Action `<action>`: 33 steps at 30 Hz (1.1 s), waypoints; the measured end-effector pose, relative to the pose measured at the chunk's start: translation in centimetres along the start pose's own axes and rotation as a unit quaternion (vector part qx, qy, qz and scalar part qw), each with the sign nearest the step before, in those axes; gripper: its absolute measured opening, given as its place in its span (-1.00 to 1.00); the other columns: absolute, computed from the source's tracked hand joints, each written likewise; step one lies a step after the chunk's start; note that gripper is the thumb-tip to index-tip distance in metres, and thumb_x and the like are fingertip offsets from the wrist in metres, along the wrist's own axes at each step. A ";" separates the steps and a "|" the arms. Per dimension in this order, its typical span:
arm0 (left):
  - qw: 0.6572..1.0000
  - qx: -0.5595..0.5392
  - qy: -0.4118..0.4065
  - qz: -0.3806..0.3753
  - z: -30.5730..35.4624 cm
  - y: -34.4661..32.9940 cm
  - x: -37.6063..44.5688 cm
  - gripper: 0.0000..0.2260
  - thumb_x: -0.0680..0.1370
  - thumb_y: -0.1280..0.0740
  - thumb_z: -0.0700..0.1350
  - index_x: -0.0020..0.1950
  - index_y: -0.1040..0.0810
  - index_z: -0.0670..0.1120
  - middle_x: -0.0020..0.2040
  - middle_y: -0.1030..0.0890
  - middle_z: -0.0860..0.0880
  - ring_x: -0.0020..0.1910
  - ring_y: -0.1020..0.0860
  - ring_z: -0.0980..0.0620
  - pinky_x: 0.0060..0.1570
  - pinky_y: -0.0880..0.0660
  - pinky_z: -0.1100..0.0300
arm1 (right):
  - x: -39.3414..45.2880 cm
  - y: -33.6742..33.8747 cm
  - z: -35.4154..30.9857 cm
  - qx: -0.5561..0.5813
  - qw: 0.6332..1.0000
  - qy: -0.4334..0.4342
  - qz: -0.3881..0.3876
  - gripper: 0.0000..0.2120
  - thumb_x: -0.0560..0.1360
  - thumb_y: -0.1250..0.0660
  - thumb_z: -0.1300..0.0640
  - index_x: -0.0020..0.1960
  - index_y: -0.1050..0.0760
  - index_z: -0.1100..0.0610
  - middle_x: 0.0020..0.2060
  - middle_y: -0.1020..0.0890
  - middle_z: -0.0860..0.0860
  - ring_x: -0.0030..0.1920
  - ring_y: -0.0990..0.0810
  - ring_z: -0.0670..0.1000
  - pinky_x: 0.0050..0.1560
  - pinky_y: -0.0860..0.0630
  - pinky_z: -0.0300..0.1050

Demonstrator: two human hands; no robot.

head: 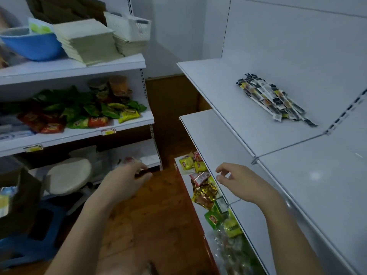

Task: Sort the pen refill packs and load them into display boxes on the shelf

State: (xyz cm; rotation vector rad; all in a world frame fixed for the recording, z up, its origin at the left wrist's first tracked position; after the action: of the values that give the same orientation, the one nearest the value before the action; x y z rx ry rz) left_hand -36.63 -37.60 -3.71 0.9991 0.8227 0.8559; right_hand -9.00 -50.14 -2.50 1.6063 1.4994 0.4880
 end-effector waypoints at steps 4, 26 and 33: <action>0.998 0.053 -0.025 0.007 -2.3 0.7 7.2 -0.52 0.54 -0.11 0.37 0.36 -0.45 0.19 0.35 -0.49 0.08 0.33 -0.42 0.02 0.28 -0.42 -0.08 | 6.4 -1.5 -1.1 -0.003 0.998 -0.016 -0.068 -0.75 0.59 -0.25 -0.13 0.23 -0.46 -0.07 0.07 -0.52 -0.12 -0.04 -0.51 -0.15 -0.09 -0.47 -0.24; 0.888 -0.030 -0.449 -0.095 13.2 10.8 42.2 -0.65 0.55 -0.23 0.27 0.26 -0.52 0.18 0.14 -0.57 0.24 0.11 -0.51 0.25 0.11 -0.52 0.13 | 27.3 13.9 -4.0 0.045 0.980 -0.068 0.180 -0.81 0.62 -0.25 -0.02 0.18 -0.56 -0.07 -0.04 -0.61 -0.22 -0.01 -0.56 -0.18 -0.02 -0.49 -0.30; 0.806 -0.065 -0.587 -0.035 24.3 9.5 46.6 -0.73 0.59 -0.23 0.14 0.22 -0.57 0.09 0.14 -0.60 0.16 0.11 -0.48 0.16 0.15 -0.45 0.16 | 28.7 18.5 1.6 -0.016 0.914 -0.110 0.391 -0.91 0.59 -0.26 0.02 -0.07 -0.51 -0.11 -0.18 -0.57 -0.23 -0.15 -0.52 -0.17 -0.15 -0.50 -0.14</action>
State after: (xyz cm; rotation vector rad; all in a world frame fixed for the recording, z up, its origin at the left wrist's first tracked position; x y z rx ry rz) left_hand 2.52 -2.21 4.40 1.1237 -0.2734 0.0974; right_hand 9.23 -21.90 3.61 2.1262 0.6268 0.7256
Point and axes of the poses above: each hand's wrist, its own x-axis towards the middle knuckle, its own y-axis out of the back of the hand, z = x × y, the point moved 7 cm from there along x, towards the middle knuckle
